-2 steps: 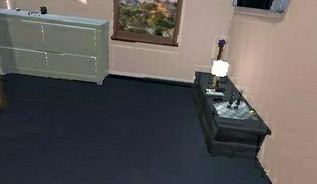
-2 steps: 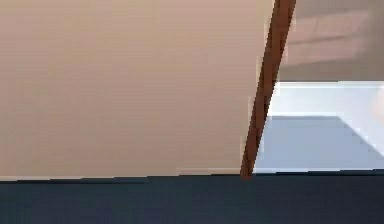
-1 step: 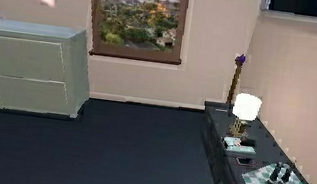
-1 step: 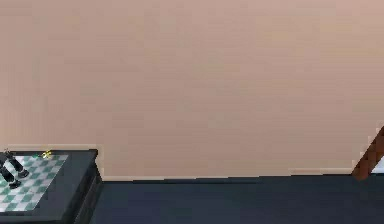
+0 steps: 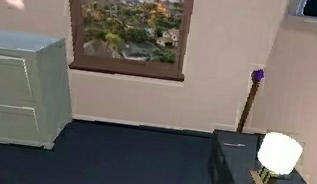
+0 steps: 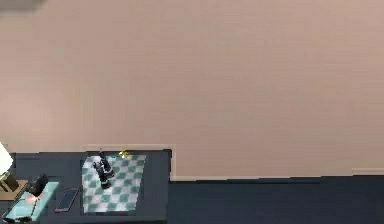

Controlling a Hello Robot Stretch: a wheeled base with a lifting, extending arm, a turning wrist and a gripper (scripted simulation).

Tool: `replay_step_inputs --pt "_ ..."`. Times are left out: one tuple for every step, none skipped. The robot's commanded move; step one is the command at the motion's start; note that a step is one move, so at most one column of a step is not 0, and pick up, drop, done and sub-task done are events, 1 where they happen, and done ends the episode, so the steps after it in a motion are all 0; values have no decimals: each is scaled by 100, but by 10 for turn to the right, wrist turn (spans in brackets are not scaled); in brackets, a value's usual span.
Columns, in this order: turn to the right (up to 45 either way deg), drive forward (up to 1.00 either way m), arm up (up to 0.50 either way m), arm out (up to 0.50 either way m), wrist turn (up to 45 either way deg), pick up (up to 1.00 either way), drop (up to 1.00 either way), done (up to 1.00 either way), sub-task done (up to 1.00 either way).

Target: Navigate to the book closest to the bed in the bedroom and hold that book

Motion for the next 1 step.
replay_step_inputs --pt "450 0 0 0 0 0 0 0 0"
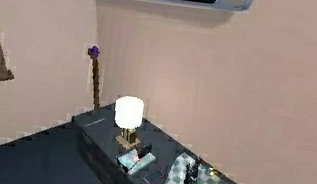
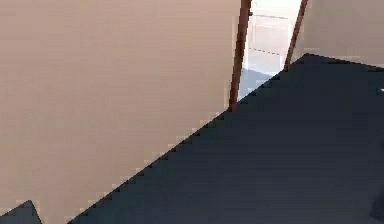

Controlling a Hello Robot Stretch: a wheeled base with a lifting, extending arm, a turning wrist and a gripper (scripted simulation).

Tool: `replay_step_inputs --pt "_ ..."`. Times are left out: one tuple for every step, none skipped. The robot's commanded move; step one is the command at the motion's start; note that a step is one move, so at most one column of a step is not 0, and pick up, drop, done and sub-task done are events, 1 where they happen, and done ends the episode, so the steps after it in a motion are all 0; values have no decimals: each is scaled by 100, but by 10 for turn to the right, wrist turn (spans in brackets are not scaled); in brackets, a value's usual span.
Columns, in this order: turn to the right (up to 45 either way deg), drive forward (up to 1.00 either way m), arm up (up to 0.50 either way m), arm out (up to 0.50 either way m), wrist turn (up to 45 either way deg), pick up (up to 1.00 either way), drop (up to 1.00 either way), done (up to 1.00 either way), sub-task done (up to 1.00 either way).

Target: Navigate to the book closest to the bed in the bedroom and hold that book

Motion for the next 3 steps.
replay_step_inputs --pt "450 0 0 0 0 0 0 0 0" --pt "450 0 0 0 0 0 0 0 0" --pt "420 0 0 0 0 0 0 0 0"
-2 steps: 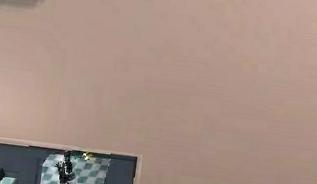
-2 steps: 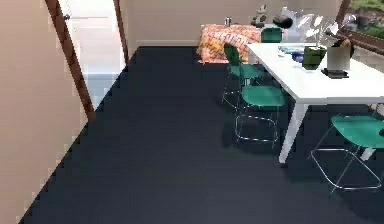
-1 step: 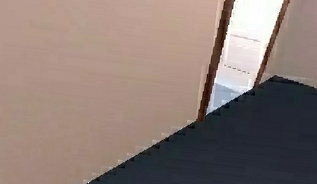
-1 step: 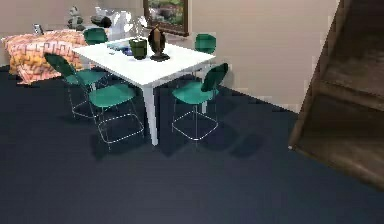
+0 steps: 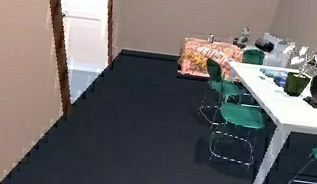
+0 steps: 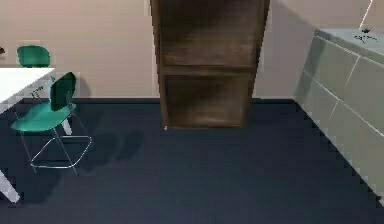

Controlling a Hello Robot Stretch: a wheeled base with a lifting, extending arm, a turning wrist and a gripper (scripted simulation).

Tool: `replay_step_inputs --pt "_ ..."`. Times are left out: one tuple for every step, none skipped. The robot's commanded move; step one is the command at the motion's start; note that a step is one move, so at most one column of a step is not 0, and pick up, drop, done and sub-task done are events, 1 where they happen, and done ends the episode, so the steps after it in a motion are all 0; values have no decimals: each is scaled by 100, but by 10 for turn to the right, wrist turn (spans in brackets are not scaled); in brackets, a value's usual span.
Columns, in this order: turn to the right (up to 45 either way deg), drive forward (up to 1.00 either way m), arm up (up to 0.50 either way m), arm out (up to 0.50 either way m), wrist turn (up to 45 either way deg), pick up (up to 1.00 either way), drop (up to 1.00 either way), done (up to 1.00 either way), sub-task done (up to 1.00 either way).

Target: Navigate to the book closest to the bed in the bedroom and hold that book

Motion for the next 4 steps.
replay_step_inputs --pt "0 100 0 0 0 0 0 0 0" --pt "0 100 0 0 0 0 0 0 0" --pt "0 75 0 0 0 0 0 0 0" --pt "450 0 0 0 0 0 0 0 0"
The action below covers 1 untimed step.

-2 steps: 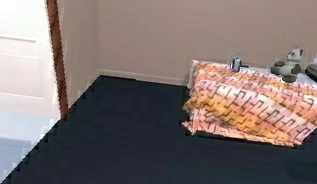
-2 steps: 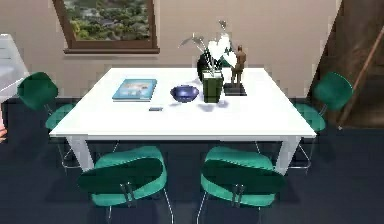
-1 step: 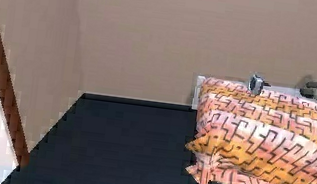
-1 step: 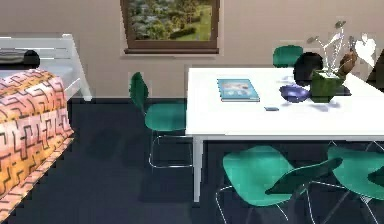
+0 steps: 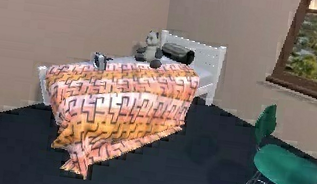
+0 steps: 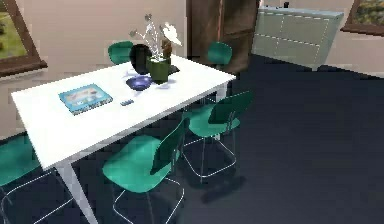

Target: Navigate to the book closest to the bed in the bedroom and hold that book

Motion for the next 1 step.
replay_step_inputs --pt "0 50 0 0 0 0 0 0 0"
